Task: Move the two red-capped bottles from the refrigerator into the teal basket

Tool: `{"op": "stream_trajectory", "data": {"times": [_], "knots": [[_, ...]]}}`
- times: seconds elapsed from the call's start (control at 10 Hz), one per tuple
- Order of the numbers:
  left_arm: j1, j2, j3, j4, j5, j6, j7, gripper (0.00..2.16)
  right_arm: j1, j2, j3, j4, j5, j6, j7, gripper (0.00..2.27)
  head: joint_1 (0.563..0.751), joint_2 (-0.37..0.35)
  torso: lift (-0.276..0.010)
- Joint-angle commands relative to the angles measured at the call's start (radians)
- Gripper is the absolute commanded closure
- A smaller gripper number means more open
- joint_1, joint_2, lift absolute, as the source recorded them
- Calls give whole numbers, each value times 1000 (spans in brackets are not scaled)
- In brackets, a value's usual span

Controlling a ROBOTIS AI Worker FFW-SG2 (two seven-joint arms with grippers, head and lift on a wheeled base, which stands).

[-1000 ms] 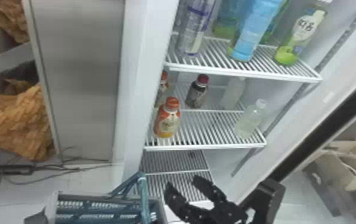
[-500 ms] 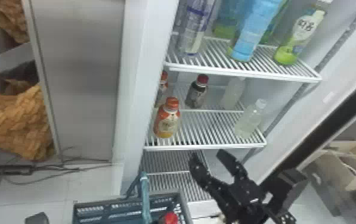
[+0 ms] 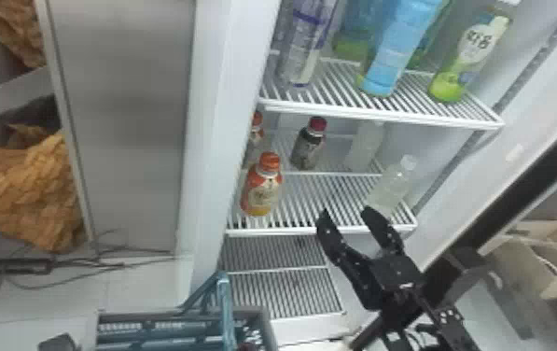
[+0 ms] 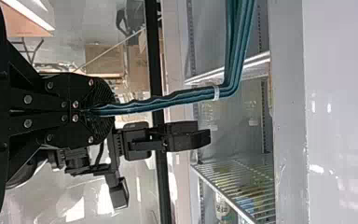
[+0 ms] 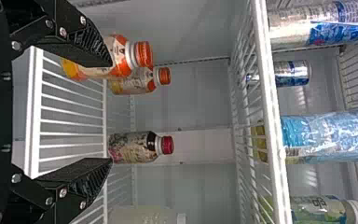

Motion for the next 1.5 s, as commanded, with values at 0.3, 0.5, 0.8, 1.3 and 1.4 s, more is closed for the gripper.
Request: {"op": "stream_trajectory", "data": {"times": [0.3, 0.5, 0.8, 1.3, 1.4], "knots": [[-2, 0, 2, 0, 2, 1, 0, 1153, -147, -5, -1, 199, 37, -119, 2, 321, 695, -350, -228], [-2, 0, 2, 2, 4, 1, 0, 1153, -230, -7, -1, 312, 45, -151, 11, 243, 695, -350, -228], [-2, 3, 0, 2, 4, 1, 0, 1153, -338, -4, -1, 442, 73, -185, 31, 130, 695, -350, -228], [-10, 3, -6, 7, 4, 3, 0, 1153, -478, -11, 1, 606, 99, -215, 59, 117, 695, -350, -228], [-12, 3, -8, 10, 4, 3, 0, 1153, -520, -19, 15, 653, 97, -217, 62, 104, 695, -350, -228]]}}
